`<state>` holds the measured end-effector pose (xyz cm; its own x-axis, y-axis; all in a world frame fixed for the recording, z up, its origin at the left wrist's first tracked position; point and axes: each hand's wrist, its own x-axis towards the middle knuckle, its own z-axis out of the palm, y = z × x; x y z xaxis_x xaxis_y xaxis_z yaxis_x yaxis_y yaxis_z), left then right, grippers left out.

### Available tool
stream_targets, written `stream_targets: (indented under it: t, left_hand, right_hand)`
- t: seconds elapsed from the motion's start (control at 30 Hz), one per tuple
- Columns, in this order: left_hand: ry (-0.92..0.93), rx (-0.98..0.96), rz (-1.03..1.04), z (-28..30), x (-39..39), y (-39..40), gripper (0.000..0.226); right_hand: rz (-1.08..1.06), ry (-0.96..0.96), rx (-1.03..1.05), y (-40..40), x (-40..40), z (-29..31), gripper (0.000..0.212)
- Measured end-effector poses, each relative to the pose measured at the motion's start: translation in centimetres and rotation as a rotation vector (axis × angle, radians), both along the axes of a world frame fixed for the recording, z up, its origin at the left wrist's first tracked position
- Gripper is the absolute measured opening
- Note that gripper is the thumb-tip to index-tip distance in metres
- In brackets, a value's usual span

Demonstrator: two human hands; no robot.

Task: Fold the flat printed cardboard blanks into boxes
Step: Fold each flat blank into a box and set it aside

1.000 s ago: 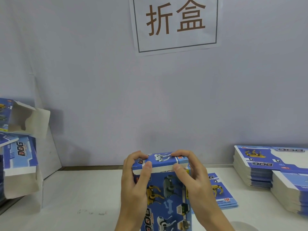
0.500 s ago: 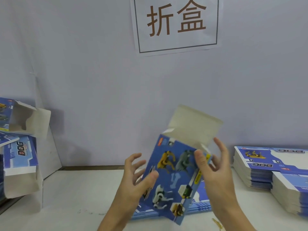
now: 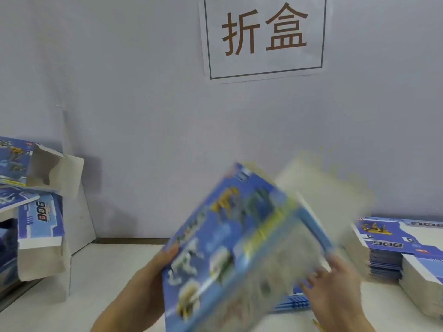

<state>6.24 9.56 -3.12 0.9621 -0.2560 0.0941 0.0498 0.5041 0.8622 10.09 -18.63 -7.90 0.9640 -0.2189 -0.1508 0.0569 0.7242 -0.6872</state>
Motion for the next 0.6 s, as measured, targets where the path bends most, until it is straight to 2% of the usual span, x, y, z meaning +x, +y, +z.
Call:
stream_targets:
  t: [0.07,0.1,0.13,0.17,0.2,0.27,0.3,0.37,0.4,0.43,0.5,0.57,0.6]
  left_hand:
    - [-0.105,0.372,-0.270,0.5,-0.6,0.7,0.053]
    - [-0.184,0.540,-0.336,0.6,-0.7,0.6,0.060]
    - [-0.259,0.608,-0.309,1.0,-0.5,0.2,0.062]
    - [-0.324,0.584,-0.210,1.5,-0.3,-0.3,0.065]
    - [-0.360,0.449,-0.063,2.0,0.0,-0.5,0.072]
    - [-0.388,0.006,0.223,3.0,0.4,-0.3,0.098]
    - [-0.417,-0.156,0.329,3.3,0.6,0.4,0.111]
    - [-0.432,-0.219,0.443,3.7,0.4,1.6,0.131]
    - [-0.395,-0.161,0.469,3.5,0.4,1.9,0.129]
    - [-0.340,-0.093,0.476,3.0,0.5,1.9,0.115]
    - [-0.238,0.110,0.475,1.6,1.3,1.0,0.071]
    - [-0.246,0.523,0.470,0.1,2.0,-0.6,0.044]
    - [-0.270,0.758,0.446,-1.0,2.4,-1.4,0.041]
  right_hand:
    - [0.016,0.071,-0.092,0.4,0.2,-0.5,0.019]
    - [0.026,0.096,-0.140,0.6,0.2,-0.7,0.020]
    - [0.041,0.119,-0.188,0.8,0.2,-0.8,0.021]
    - [0.061,0.136,-0.240,0.9,0.1,-1.0,0.022]
    - [0.081,0.149,-0.289,1.1,0.1,-1.1,0.022]
    - [0.095,0.174,-0.356,1.2,0.0,-1.0,0.022]
    - [0.089,0.187,-0.372,1.3,0.1,-0.9,0.022]
    - [0.066,0.216,-0.394,1.4,0.4,-0.8,0.021]
    - [0.061,0.225,-0.400,1.5,0.5,-0.7,0.021]
    - [0.061,0.231,-0.404,1.6,0.5,-0.6,0.020]
    - [0.062,0.242,-0.419,1.7,0.5,-0.6,0.019]
    - [0.058,0.250,-0.440,1.8,0.6,-0.7,0.018]
    - [0.055,0.252,-0.453,1.8,0.7,-0.7,0.018]
